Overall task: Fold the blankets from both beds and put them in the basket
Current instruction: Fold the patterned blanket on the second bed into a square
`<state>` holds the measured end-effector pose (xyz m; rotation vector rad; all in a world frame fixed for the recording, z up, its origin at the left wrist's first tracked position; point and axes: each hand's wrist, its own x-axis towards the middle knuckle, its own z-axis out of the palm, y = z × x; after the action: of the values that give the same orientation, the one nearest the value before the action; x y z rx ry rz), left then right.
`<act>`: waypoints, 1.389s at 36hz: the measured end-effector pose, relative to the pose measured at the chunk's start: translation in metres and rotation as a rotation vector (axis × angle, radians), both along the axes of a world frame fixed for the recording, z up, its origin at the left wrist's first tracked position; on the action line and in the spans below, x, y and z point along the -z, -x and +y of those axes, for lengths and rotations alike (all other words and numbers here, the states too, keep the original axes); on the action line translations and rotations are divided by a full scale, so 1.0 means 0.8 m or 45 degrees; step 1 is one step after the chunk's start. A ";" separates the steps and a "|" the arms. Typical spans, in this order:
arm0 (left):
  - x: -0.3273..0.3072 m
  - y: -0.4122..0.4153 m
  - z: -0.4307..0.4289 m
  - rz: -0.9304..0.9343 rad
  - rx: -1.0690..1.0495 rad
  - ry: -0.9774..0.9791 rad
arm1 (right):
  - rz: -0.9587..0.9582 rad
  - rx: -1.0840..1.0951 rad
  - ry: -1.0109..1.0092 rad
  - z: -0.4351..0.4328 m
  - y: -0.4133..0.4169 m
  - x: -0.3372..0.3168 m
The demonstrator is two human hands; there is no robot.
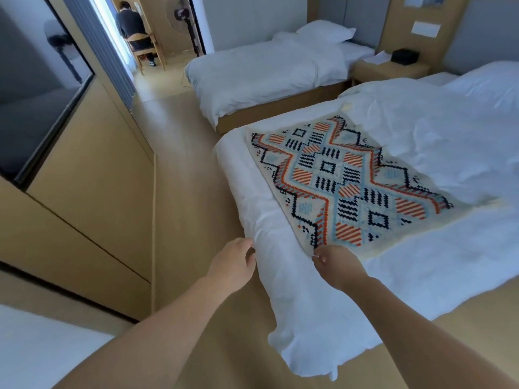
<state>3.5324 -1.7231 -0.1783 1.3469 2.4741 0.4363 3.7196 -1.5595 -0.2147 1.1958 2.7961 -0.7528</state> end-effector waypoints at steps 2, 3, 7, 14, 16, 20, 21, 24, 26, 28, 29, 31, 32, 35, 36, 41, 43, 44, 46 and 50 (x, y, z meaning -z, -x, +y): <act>0.013 0.024 0.019 -0.026 0.040 0.033 | -0.041 0.075 0.055 0.012 0.009 0.011; 0.019 0.035 0.030 -0.040 0.069 0.047 | -0.057 0.119 0.082 0.018 0.013 0.017; 0.039 0.082 0.081 -0.084 0.220 0.074 | -0.144 0.266 0.113 0.033 0.026 0.037; 0.070 0.159 0.172 -0.137 0.612 0.134 | -0.219 0.748 0.186 0.040 0.047 0.076; 0.075 0.174 0.194 -0.135 0.711 0.162 | -0.240 0.895 0.242 0.028 0.050 0.087; 0.085 0.183 0.238 -0.101 0.937 0.226 | -0.283 1.116 0.351 0.007 0.050 0.107; 0.091 0.180 0.249 -0.089 0.992 0.241 | -0.293 1.147 0.364 0.004 0.049 0.111; 0.106 0.165 0.279 -0.062 1.140 0.314 | -0.340 1.193 0.396 0.000 0.049 0.128; 0.123 0.147 0.297 -0.070 1.249 0.352 | -0.382 1.204 0.424 0.000 0.048 0.140; 0.129 0.137 0.306 -0.070 1.319 0.359 | -0.414 1.145 0.412 0.005 0.053 0.146; 0.139 0.128 0.316 -0.068 1.363 0.378 | -0.434 1.127 0.418 0.011 0.052 0.153; 0.160 0.115 0.332 -0.057 1.419 0.422 | -0.452 1.068 0.428 0.024 0.052 0.171; 0.168 0.109 0.339 -0.056 1.436 0.446 | -0.453 1.046 0.426 0.030 0.052 0.181; 0.191 0.095 0.356 -0.059 1.484 0.463 | -0.442 0.960 0.402 0.050 0.056 0.202; 0.199 0.093 0.361 -0.062 1.493 0.470 | -0.440 0.927 0.392 0.057 0.059 0.207; 0.231 0.086 0.386 -0.089 1.565 0.568 | -0.531 0.724 0.419 0.082 0.080 0.236; 0.244 0.083 0.395 -0.089 1.601 0.608 | -0.559 0.703 0.455 0.087 0.085 0.249; 0.251 0.081 0.400 -0.090 1.623 0.624 | -0.570 0.730 0.488 0.088 0.086 0.256; 0.264 0.076 0.410 -0.096 1.677 0.637 | -0.597 0.878 0.570 0.088 0.087 0.266; 0.278 0.066 0.425 -0.097 1.802 0.647 | -0.582 1.254 0.692 0.065 0.096 0.275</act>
<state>3.4799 -1.3827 -0.4005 2.2230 0.9269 -0.4286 3.6428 -1.5076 -0.4344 2.1934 1.3955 -0.9754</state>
